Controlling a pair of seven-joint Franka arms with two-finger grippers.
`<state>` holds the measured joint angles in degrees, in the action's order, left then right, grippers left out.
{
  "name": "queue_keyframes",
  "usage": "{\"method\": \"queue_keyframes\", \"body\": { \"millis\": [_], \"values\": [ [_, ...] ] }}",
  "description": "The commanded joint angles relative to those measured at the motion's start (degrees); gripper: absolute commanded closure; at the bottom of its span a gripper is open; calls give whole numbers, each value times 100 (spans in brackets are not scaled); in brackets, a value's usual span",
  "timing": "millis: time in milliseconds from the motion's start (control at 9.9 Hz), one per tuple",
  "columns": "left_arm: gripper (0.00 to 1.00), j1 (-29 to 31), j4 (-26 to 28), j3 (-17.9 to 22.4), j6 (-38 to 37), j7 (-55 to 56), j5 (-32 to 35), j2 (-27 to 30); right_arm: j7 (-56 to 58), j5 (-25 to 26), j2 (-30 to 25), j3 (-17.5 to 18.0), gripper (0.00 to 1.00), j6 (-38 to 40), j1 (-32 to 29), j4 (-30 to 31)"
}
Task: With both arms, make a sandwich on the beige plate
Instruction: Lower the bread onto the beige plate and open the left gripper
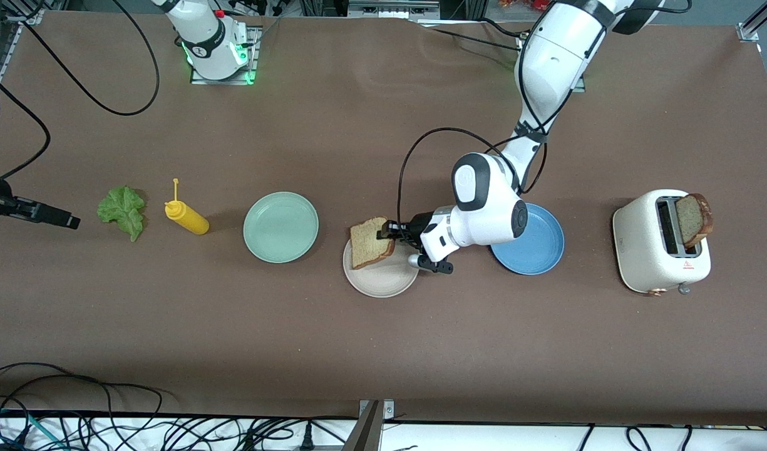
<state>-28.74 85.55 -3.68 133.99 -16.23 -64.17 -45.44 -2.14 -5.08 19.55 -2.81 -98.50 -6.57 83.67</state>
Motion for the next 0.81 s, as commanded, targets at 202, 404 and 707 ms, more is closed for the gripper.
{"method": "queue_keyframes", "body": {
  "millis": [202, 404, 707],
  "values": [
    [89, -132, -275, 96, 180, -38, -140, -290, 47, -90, 207, 17, 0, -109, -81, 44],
    [0, -132, -451, 105, 171, -30, -105, -492, 91, -45, 479, 17, 0, -126, -334, 44],
    [0, -97, -451, 149, 171, 58, 544, -414, 240, -10, 620, 17, 0, -126, -441, 53]
  ]
}}
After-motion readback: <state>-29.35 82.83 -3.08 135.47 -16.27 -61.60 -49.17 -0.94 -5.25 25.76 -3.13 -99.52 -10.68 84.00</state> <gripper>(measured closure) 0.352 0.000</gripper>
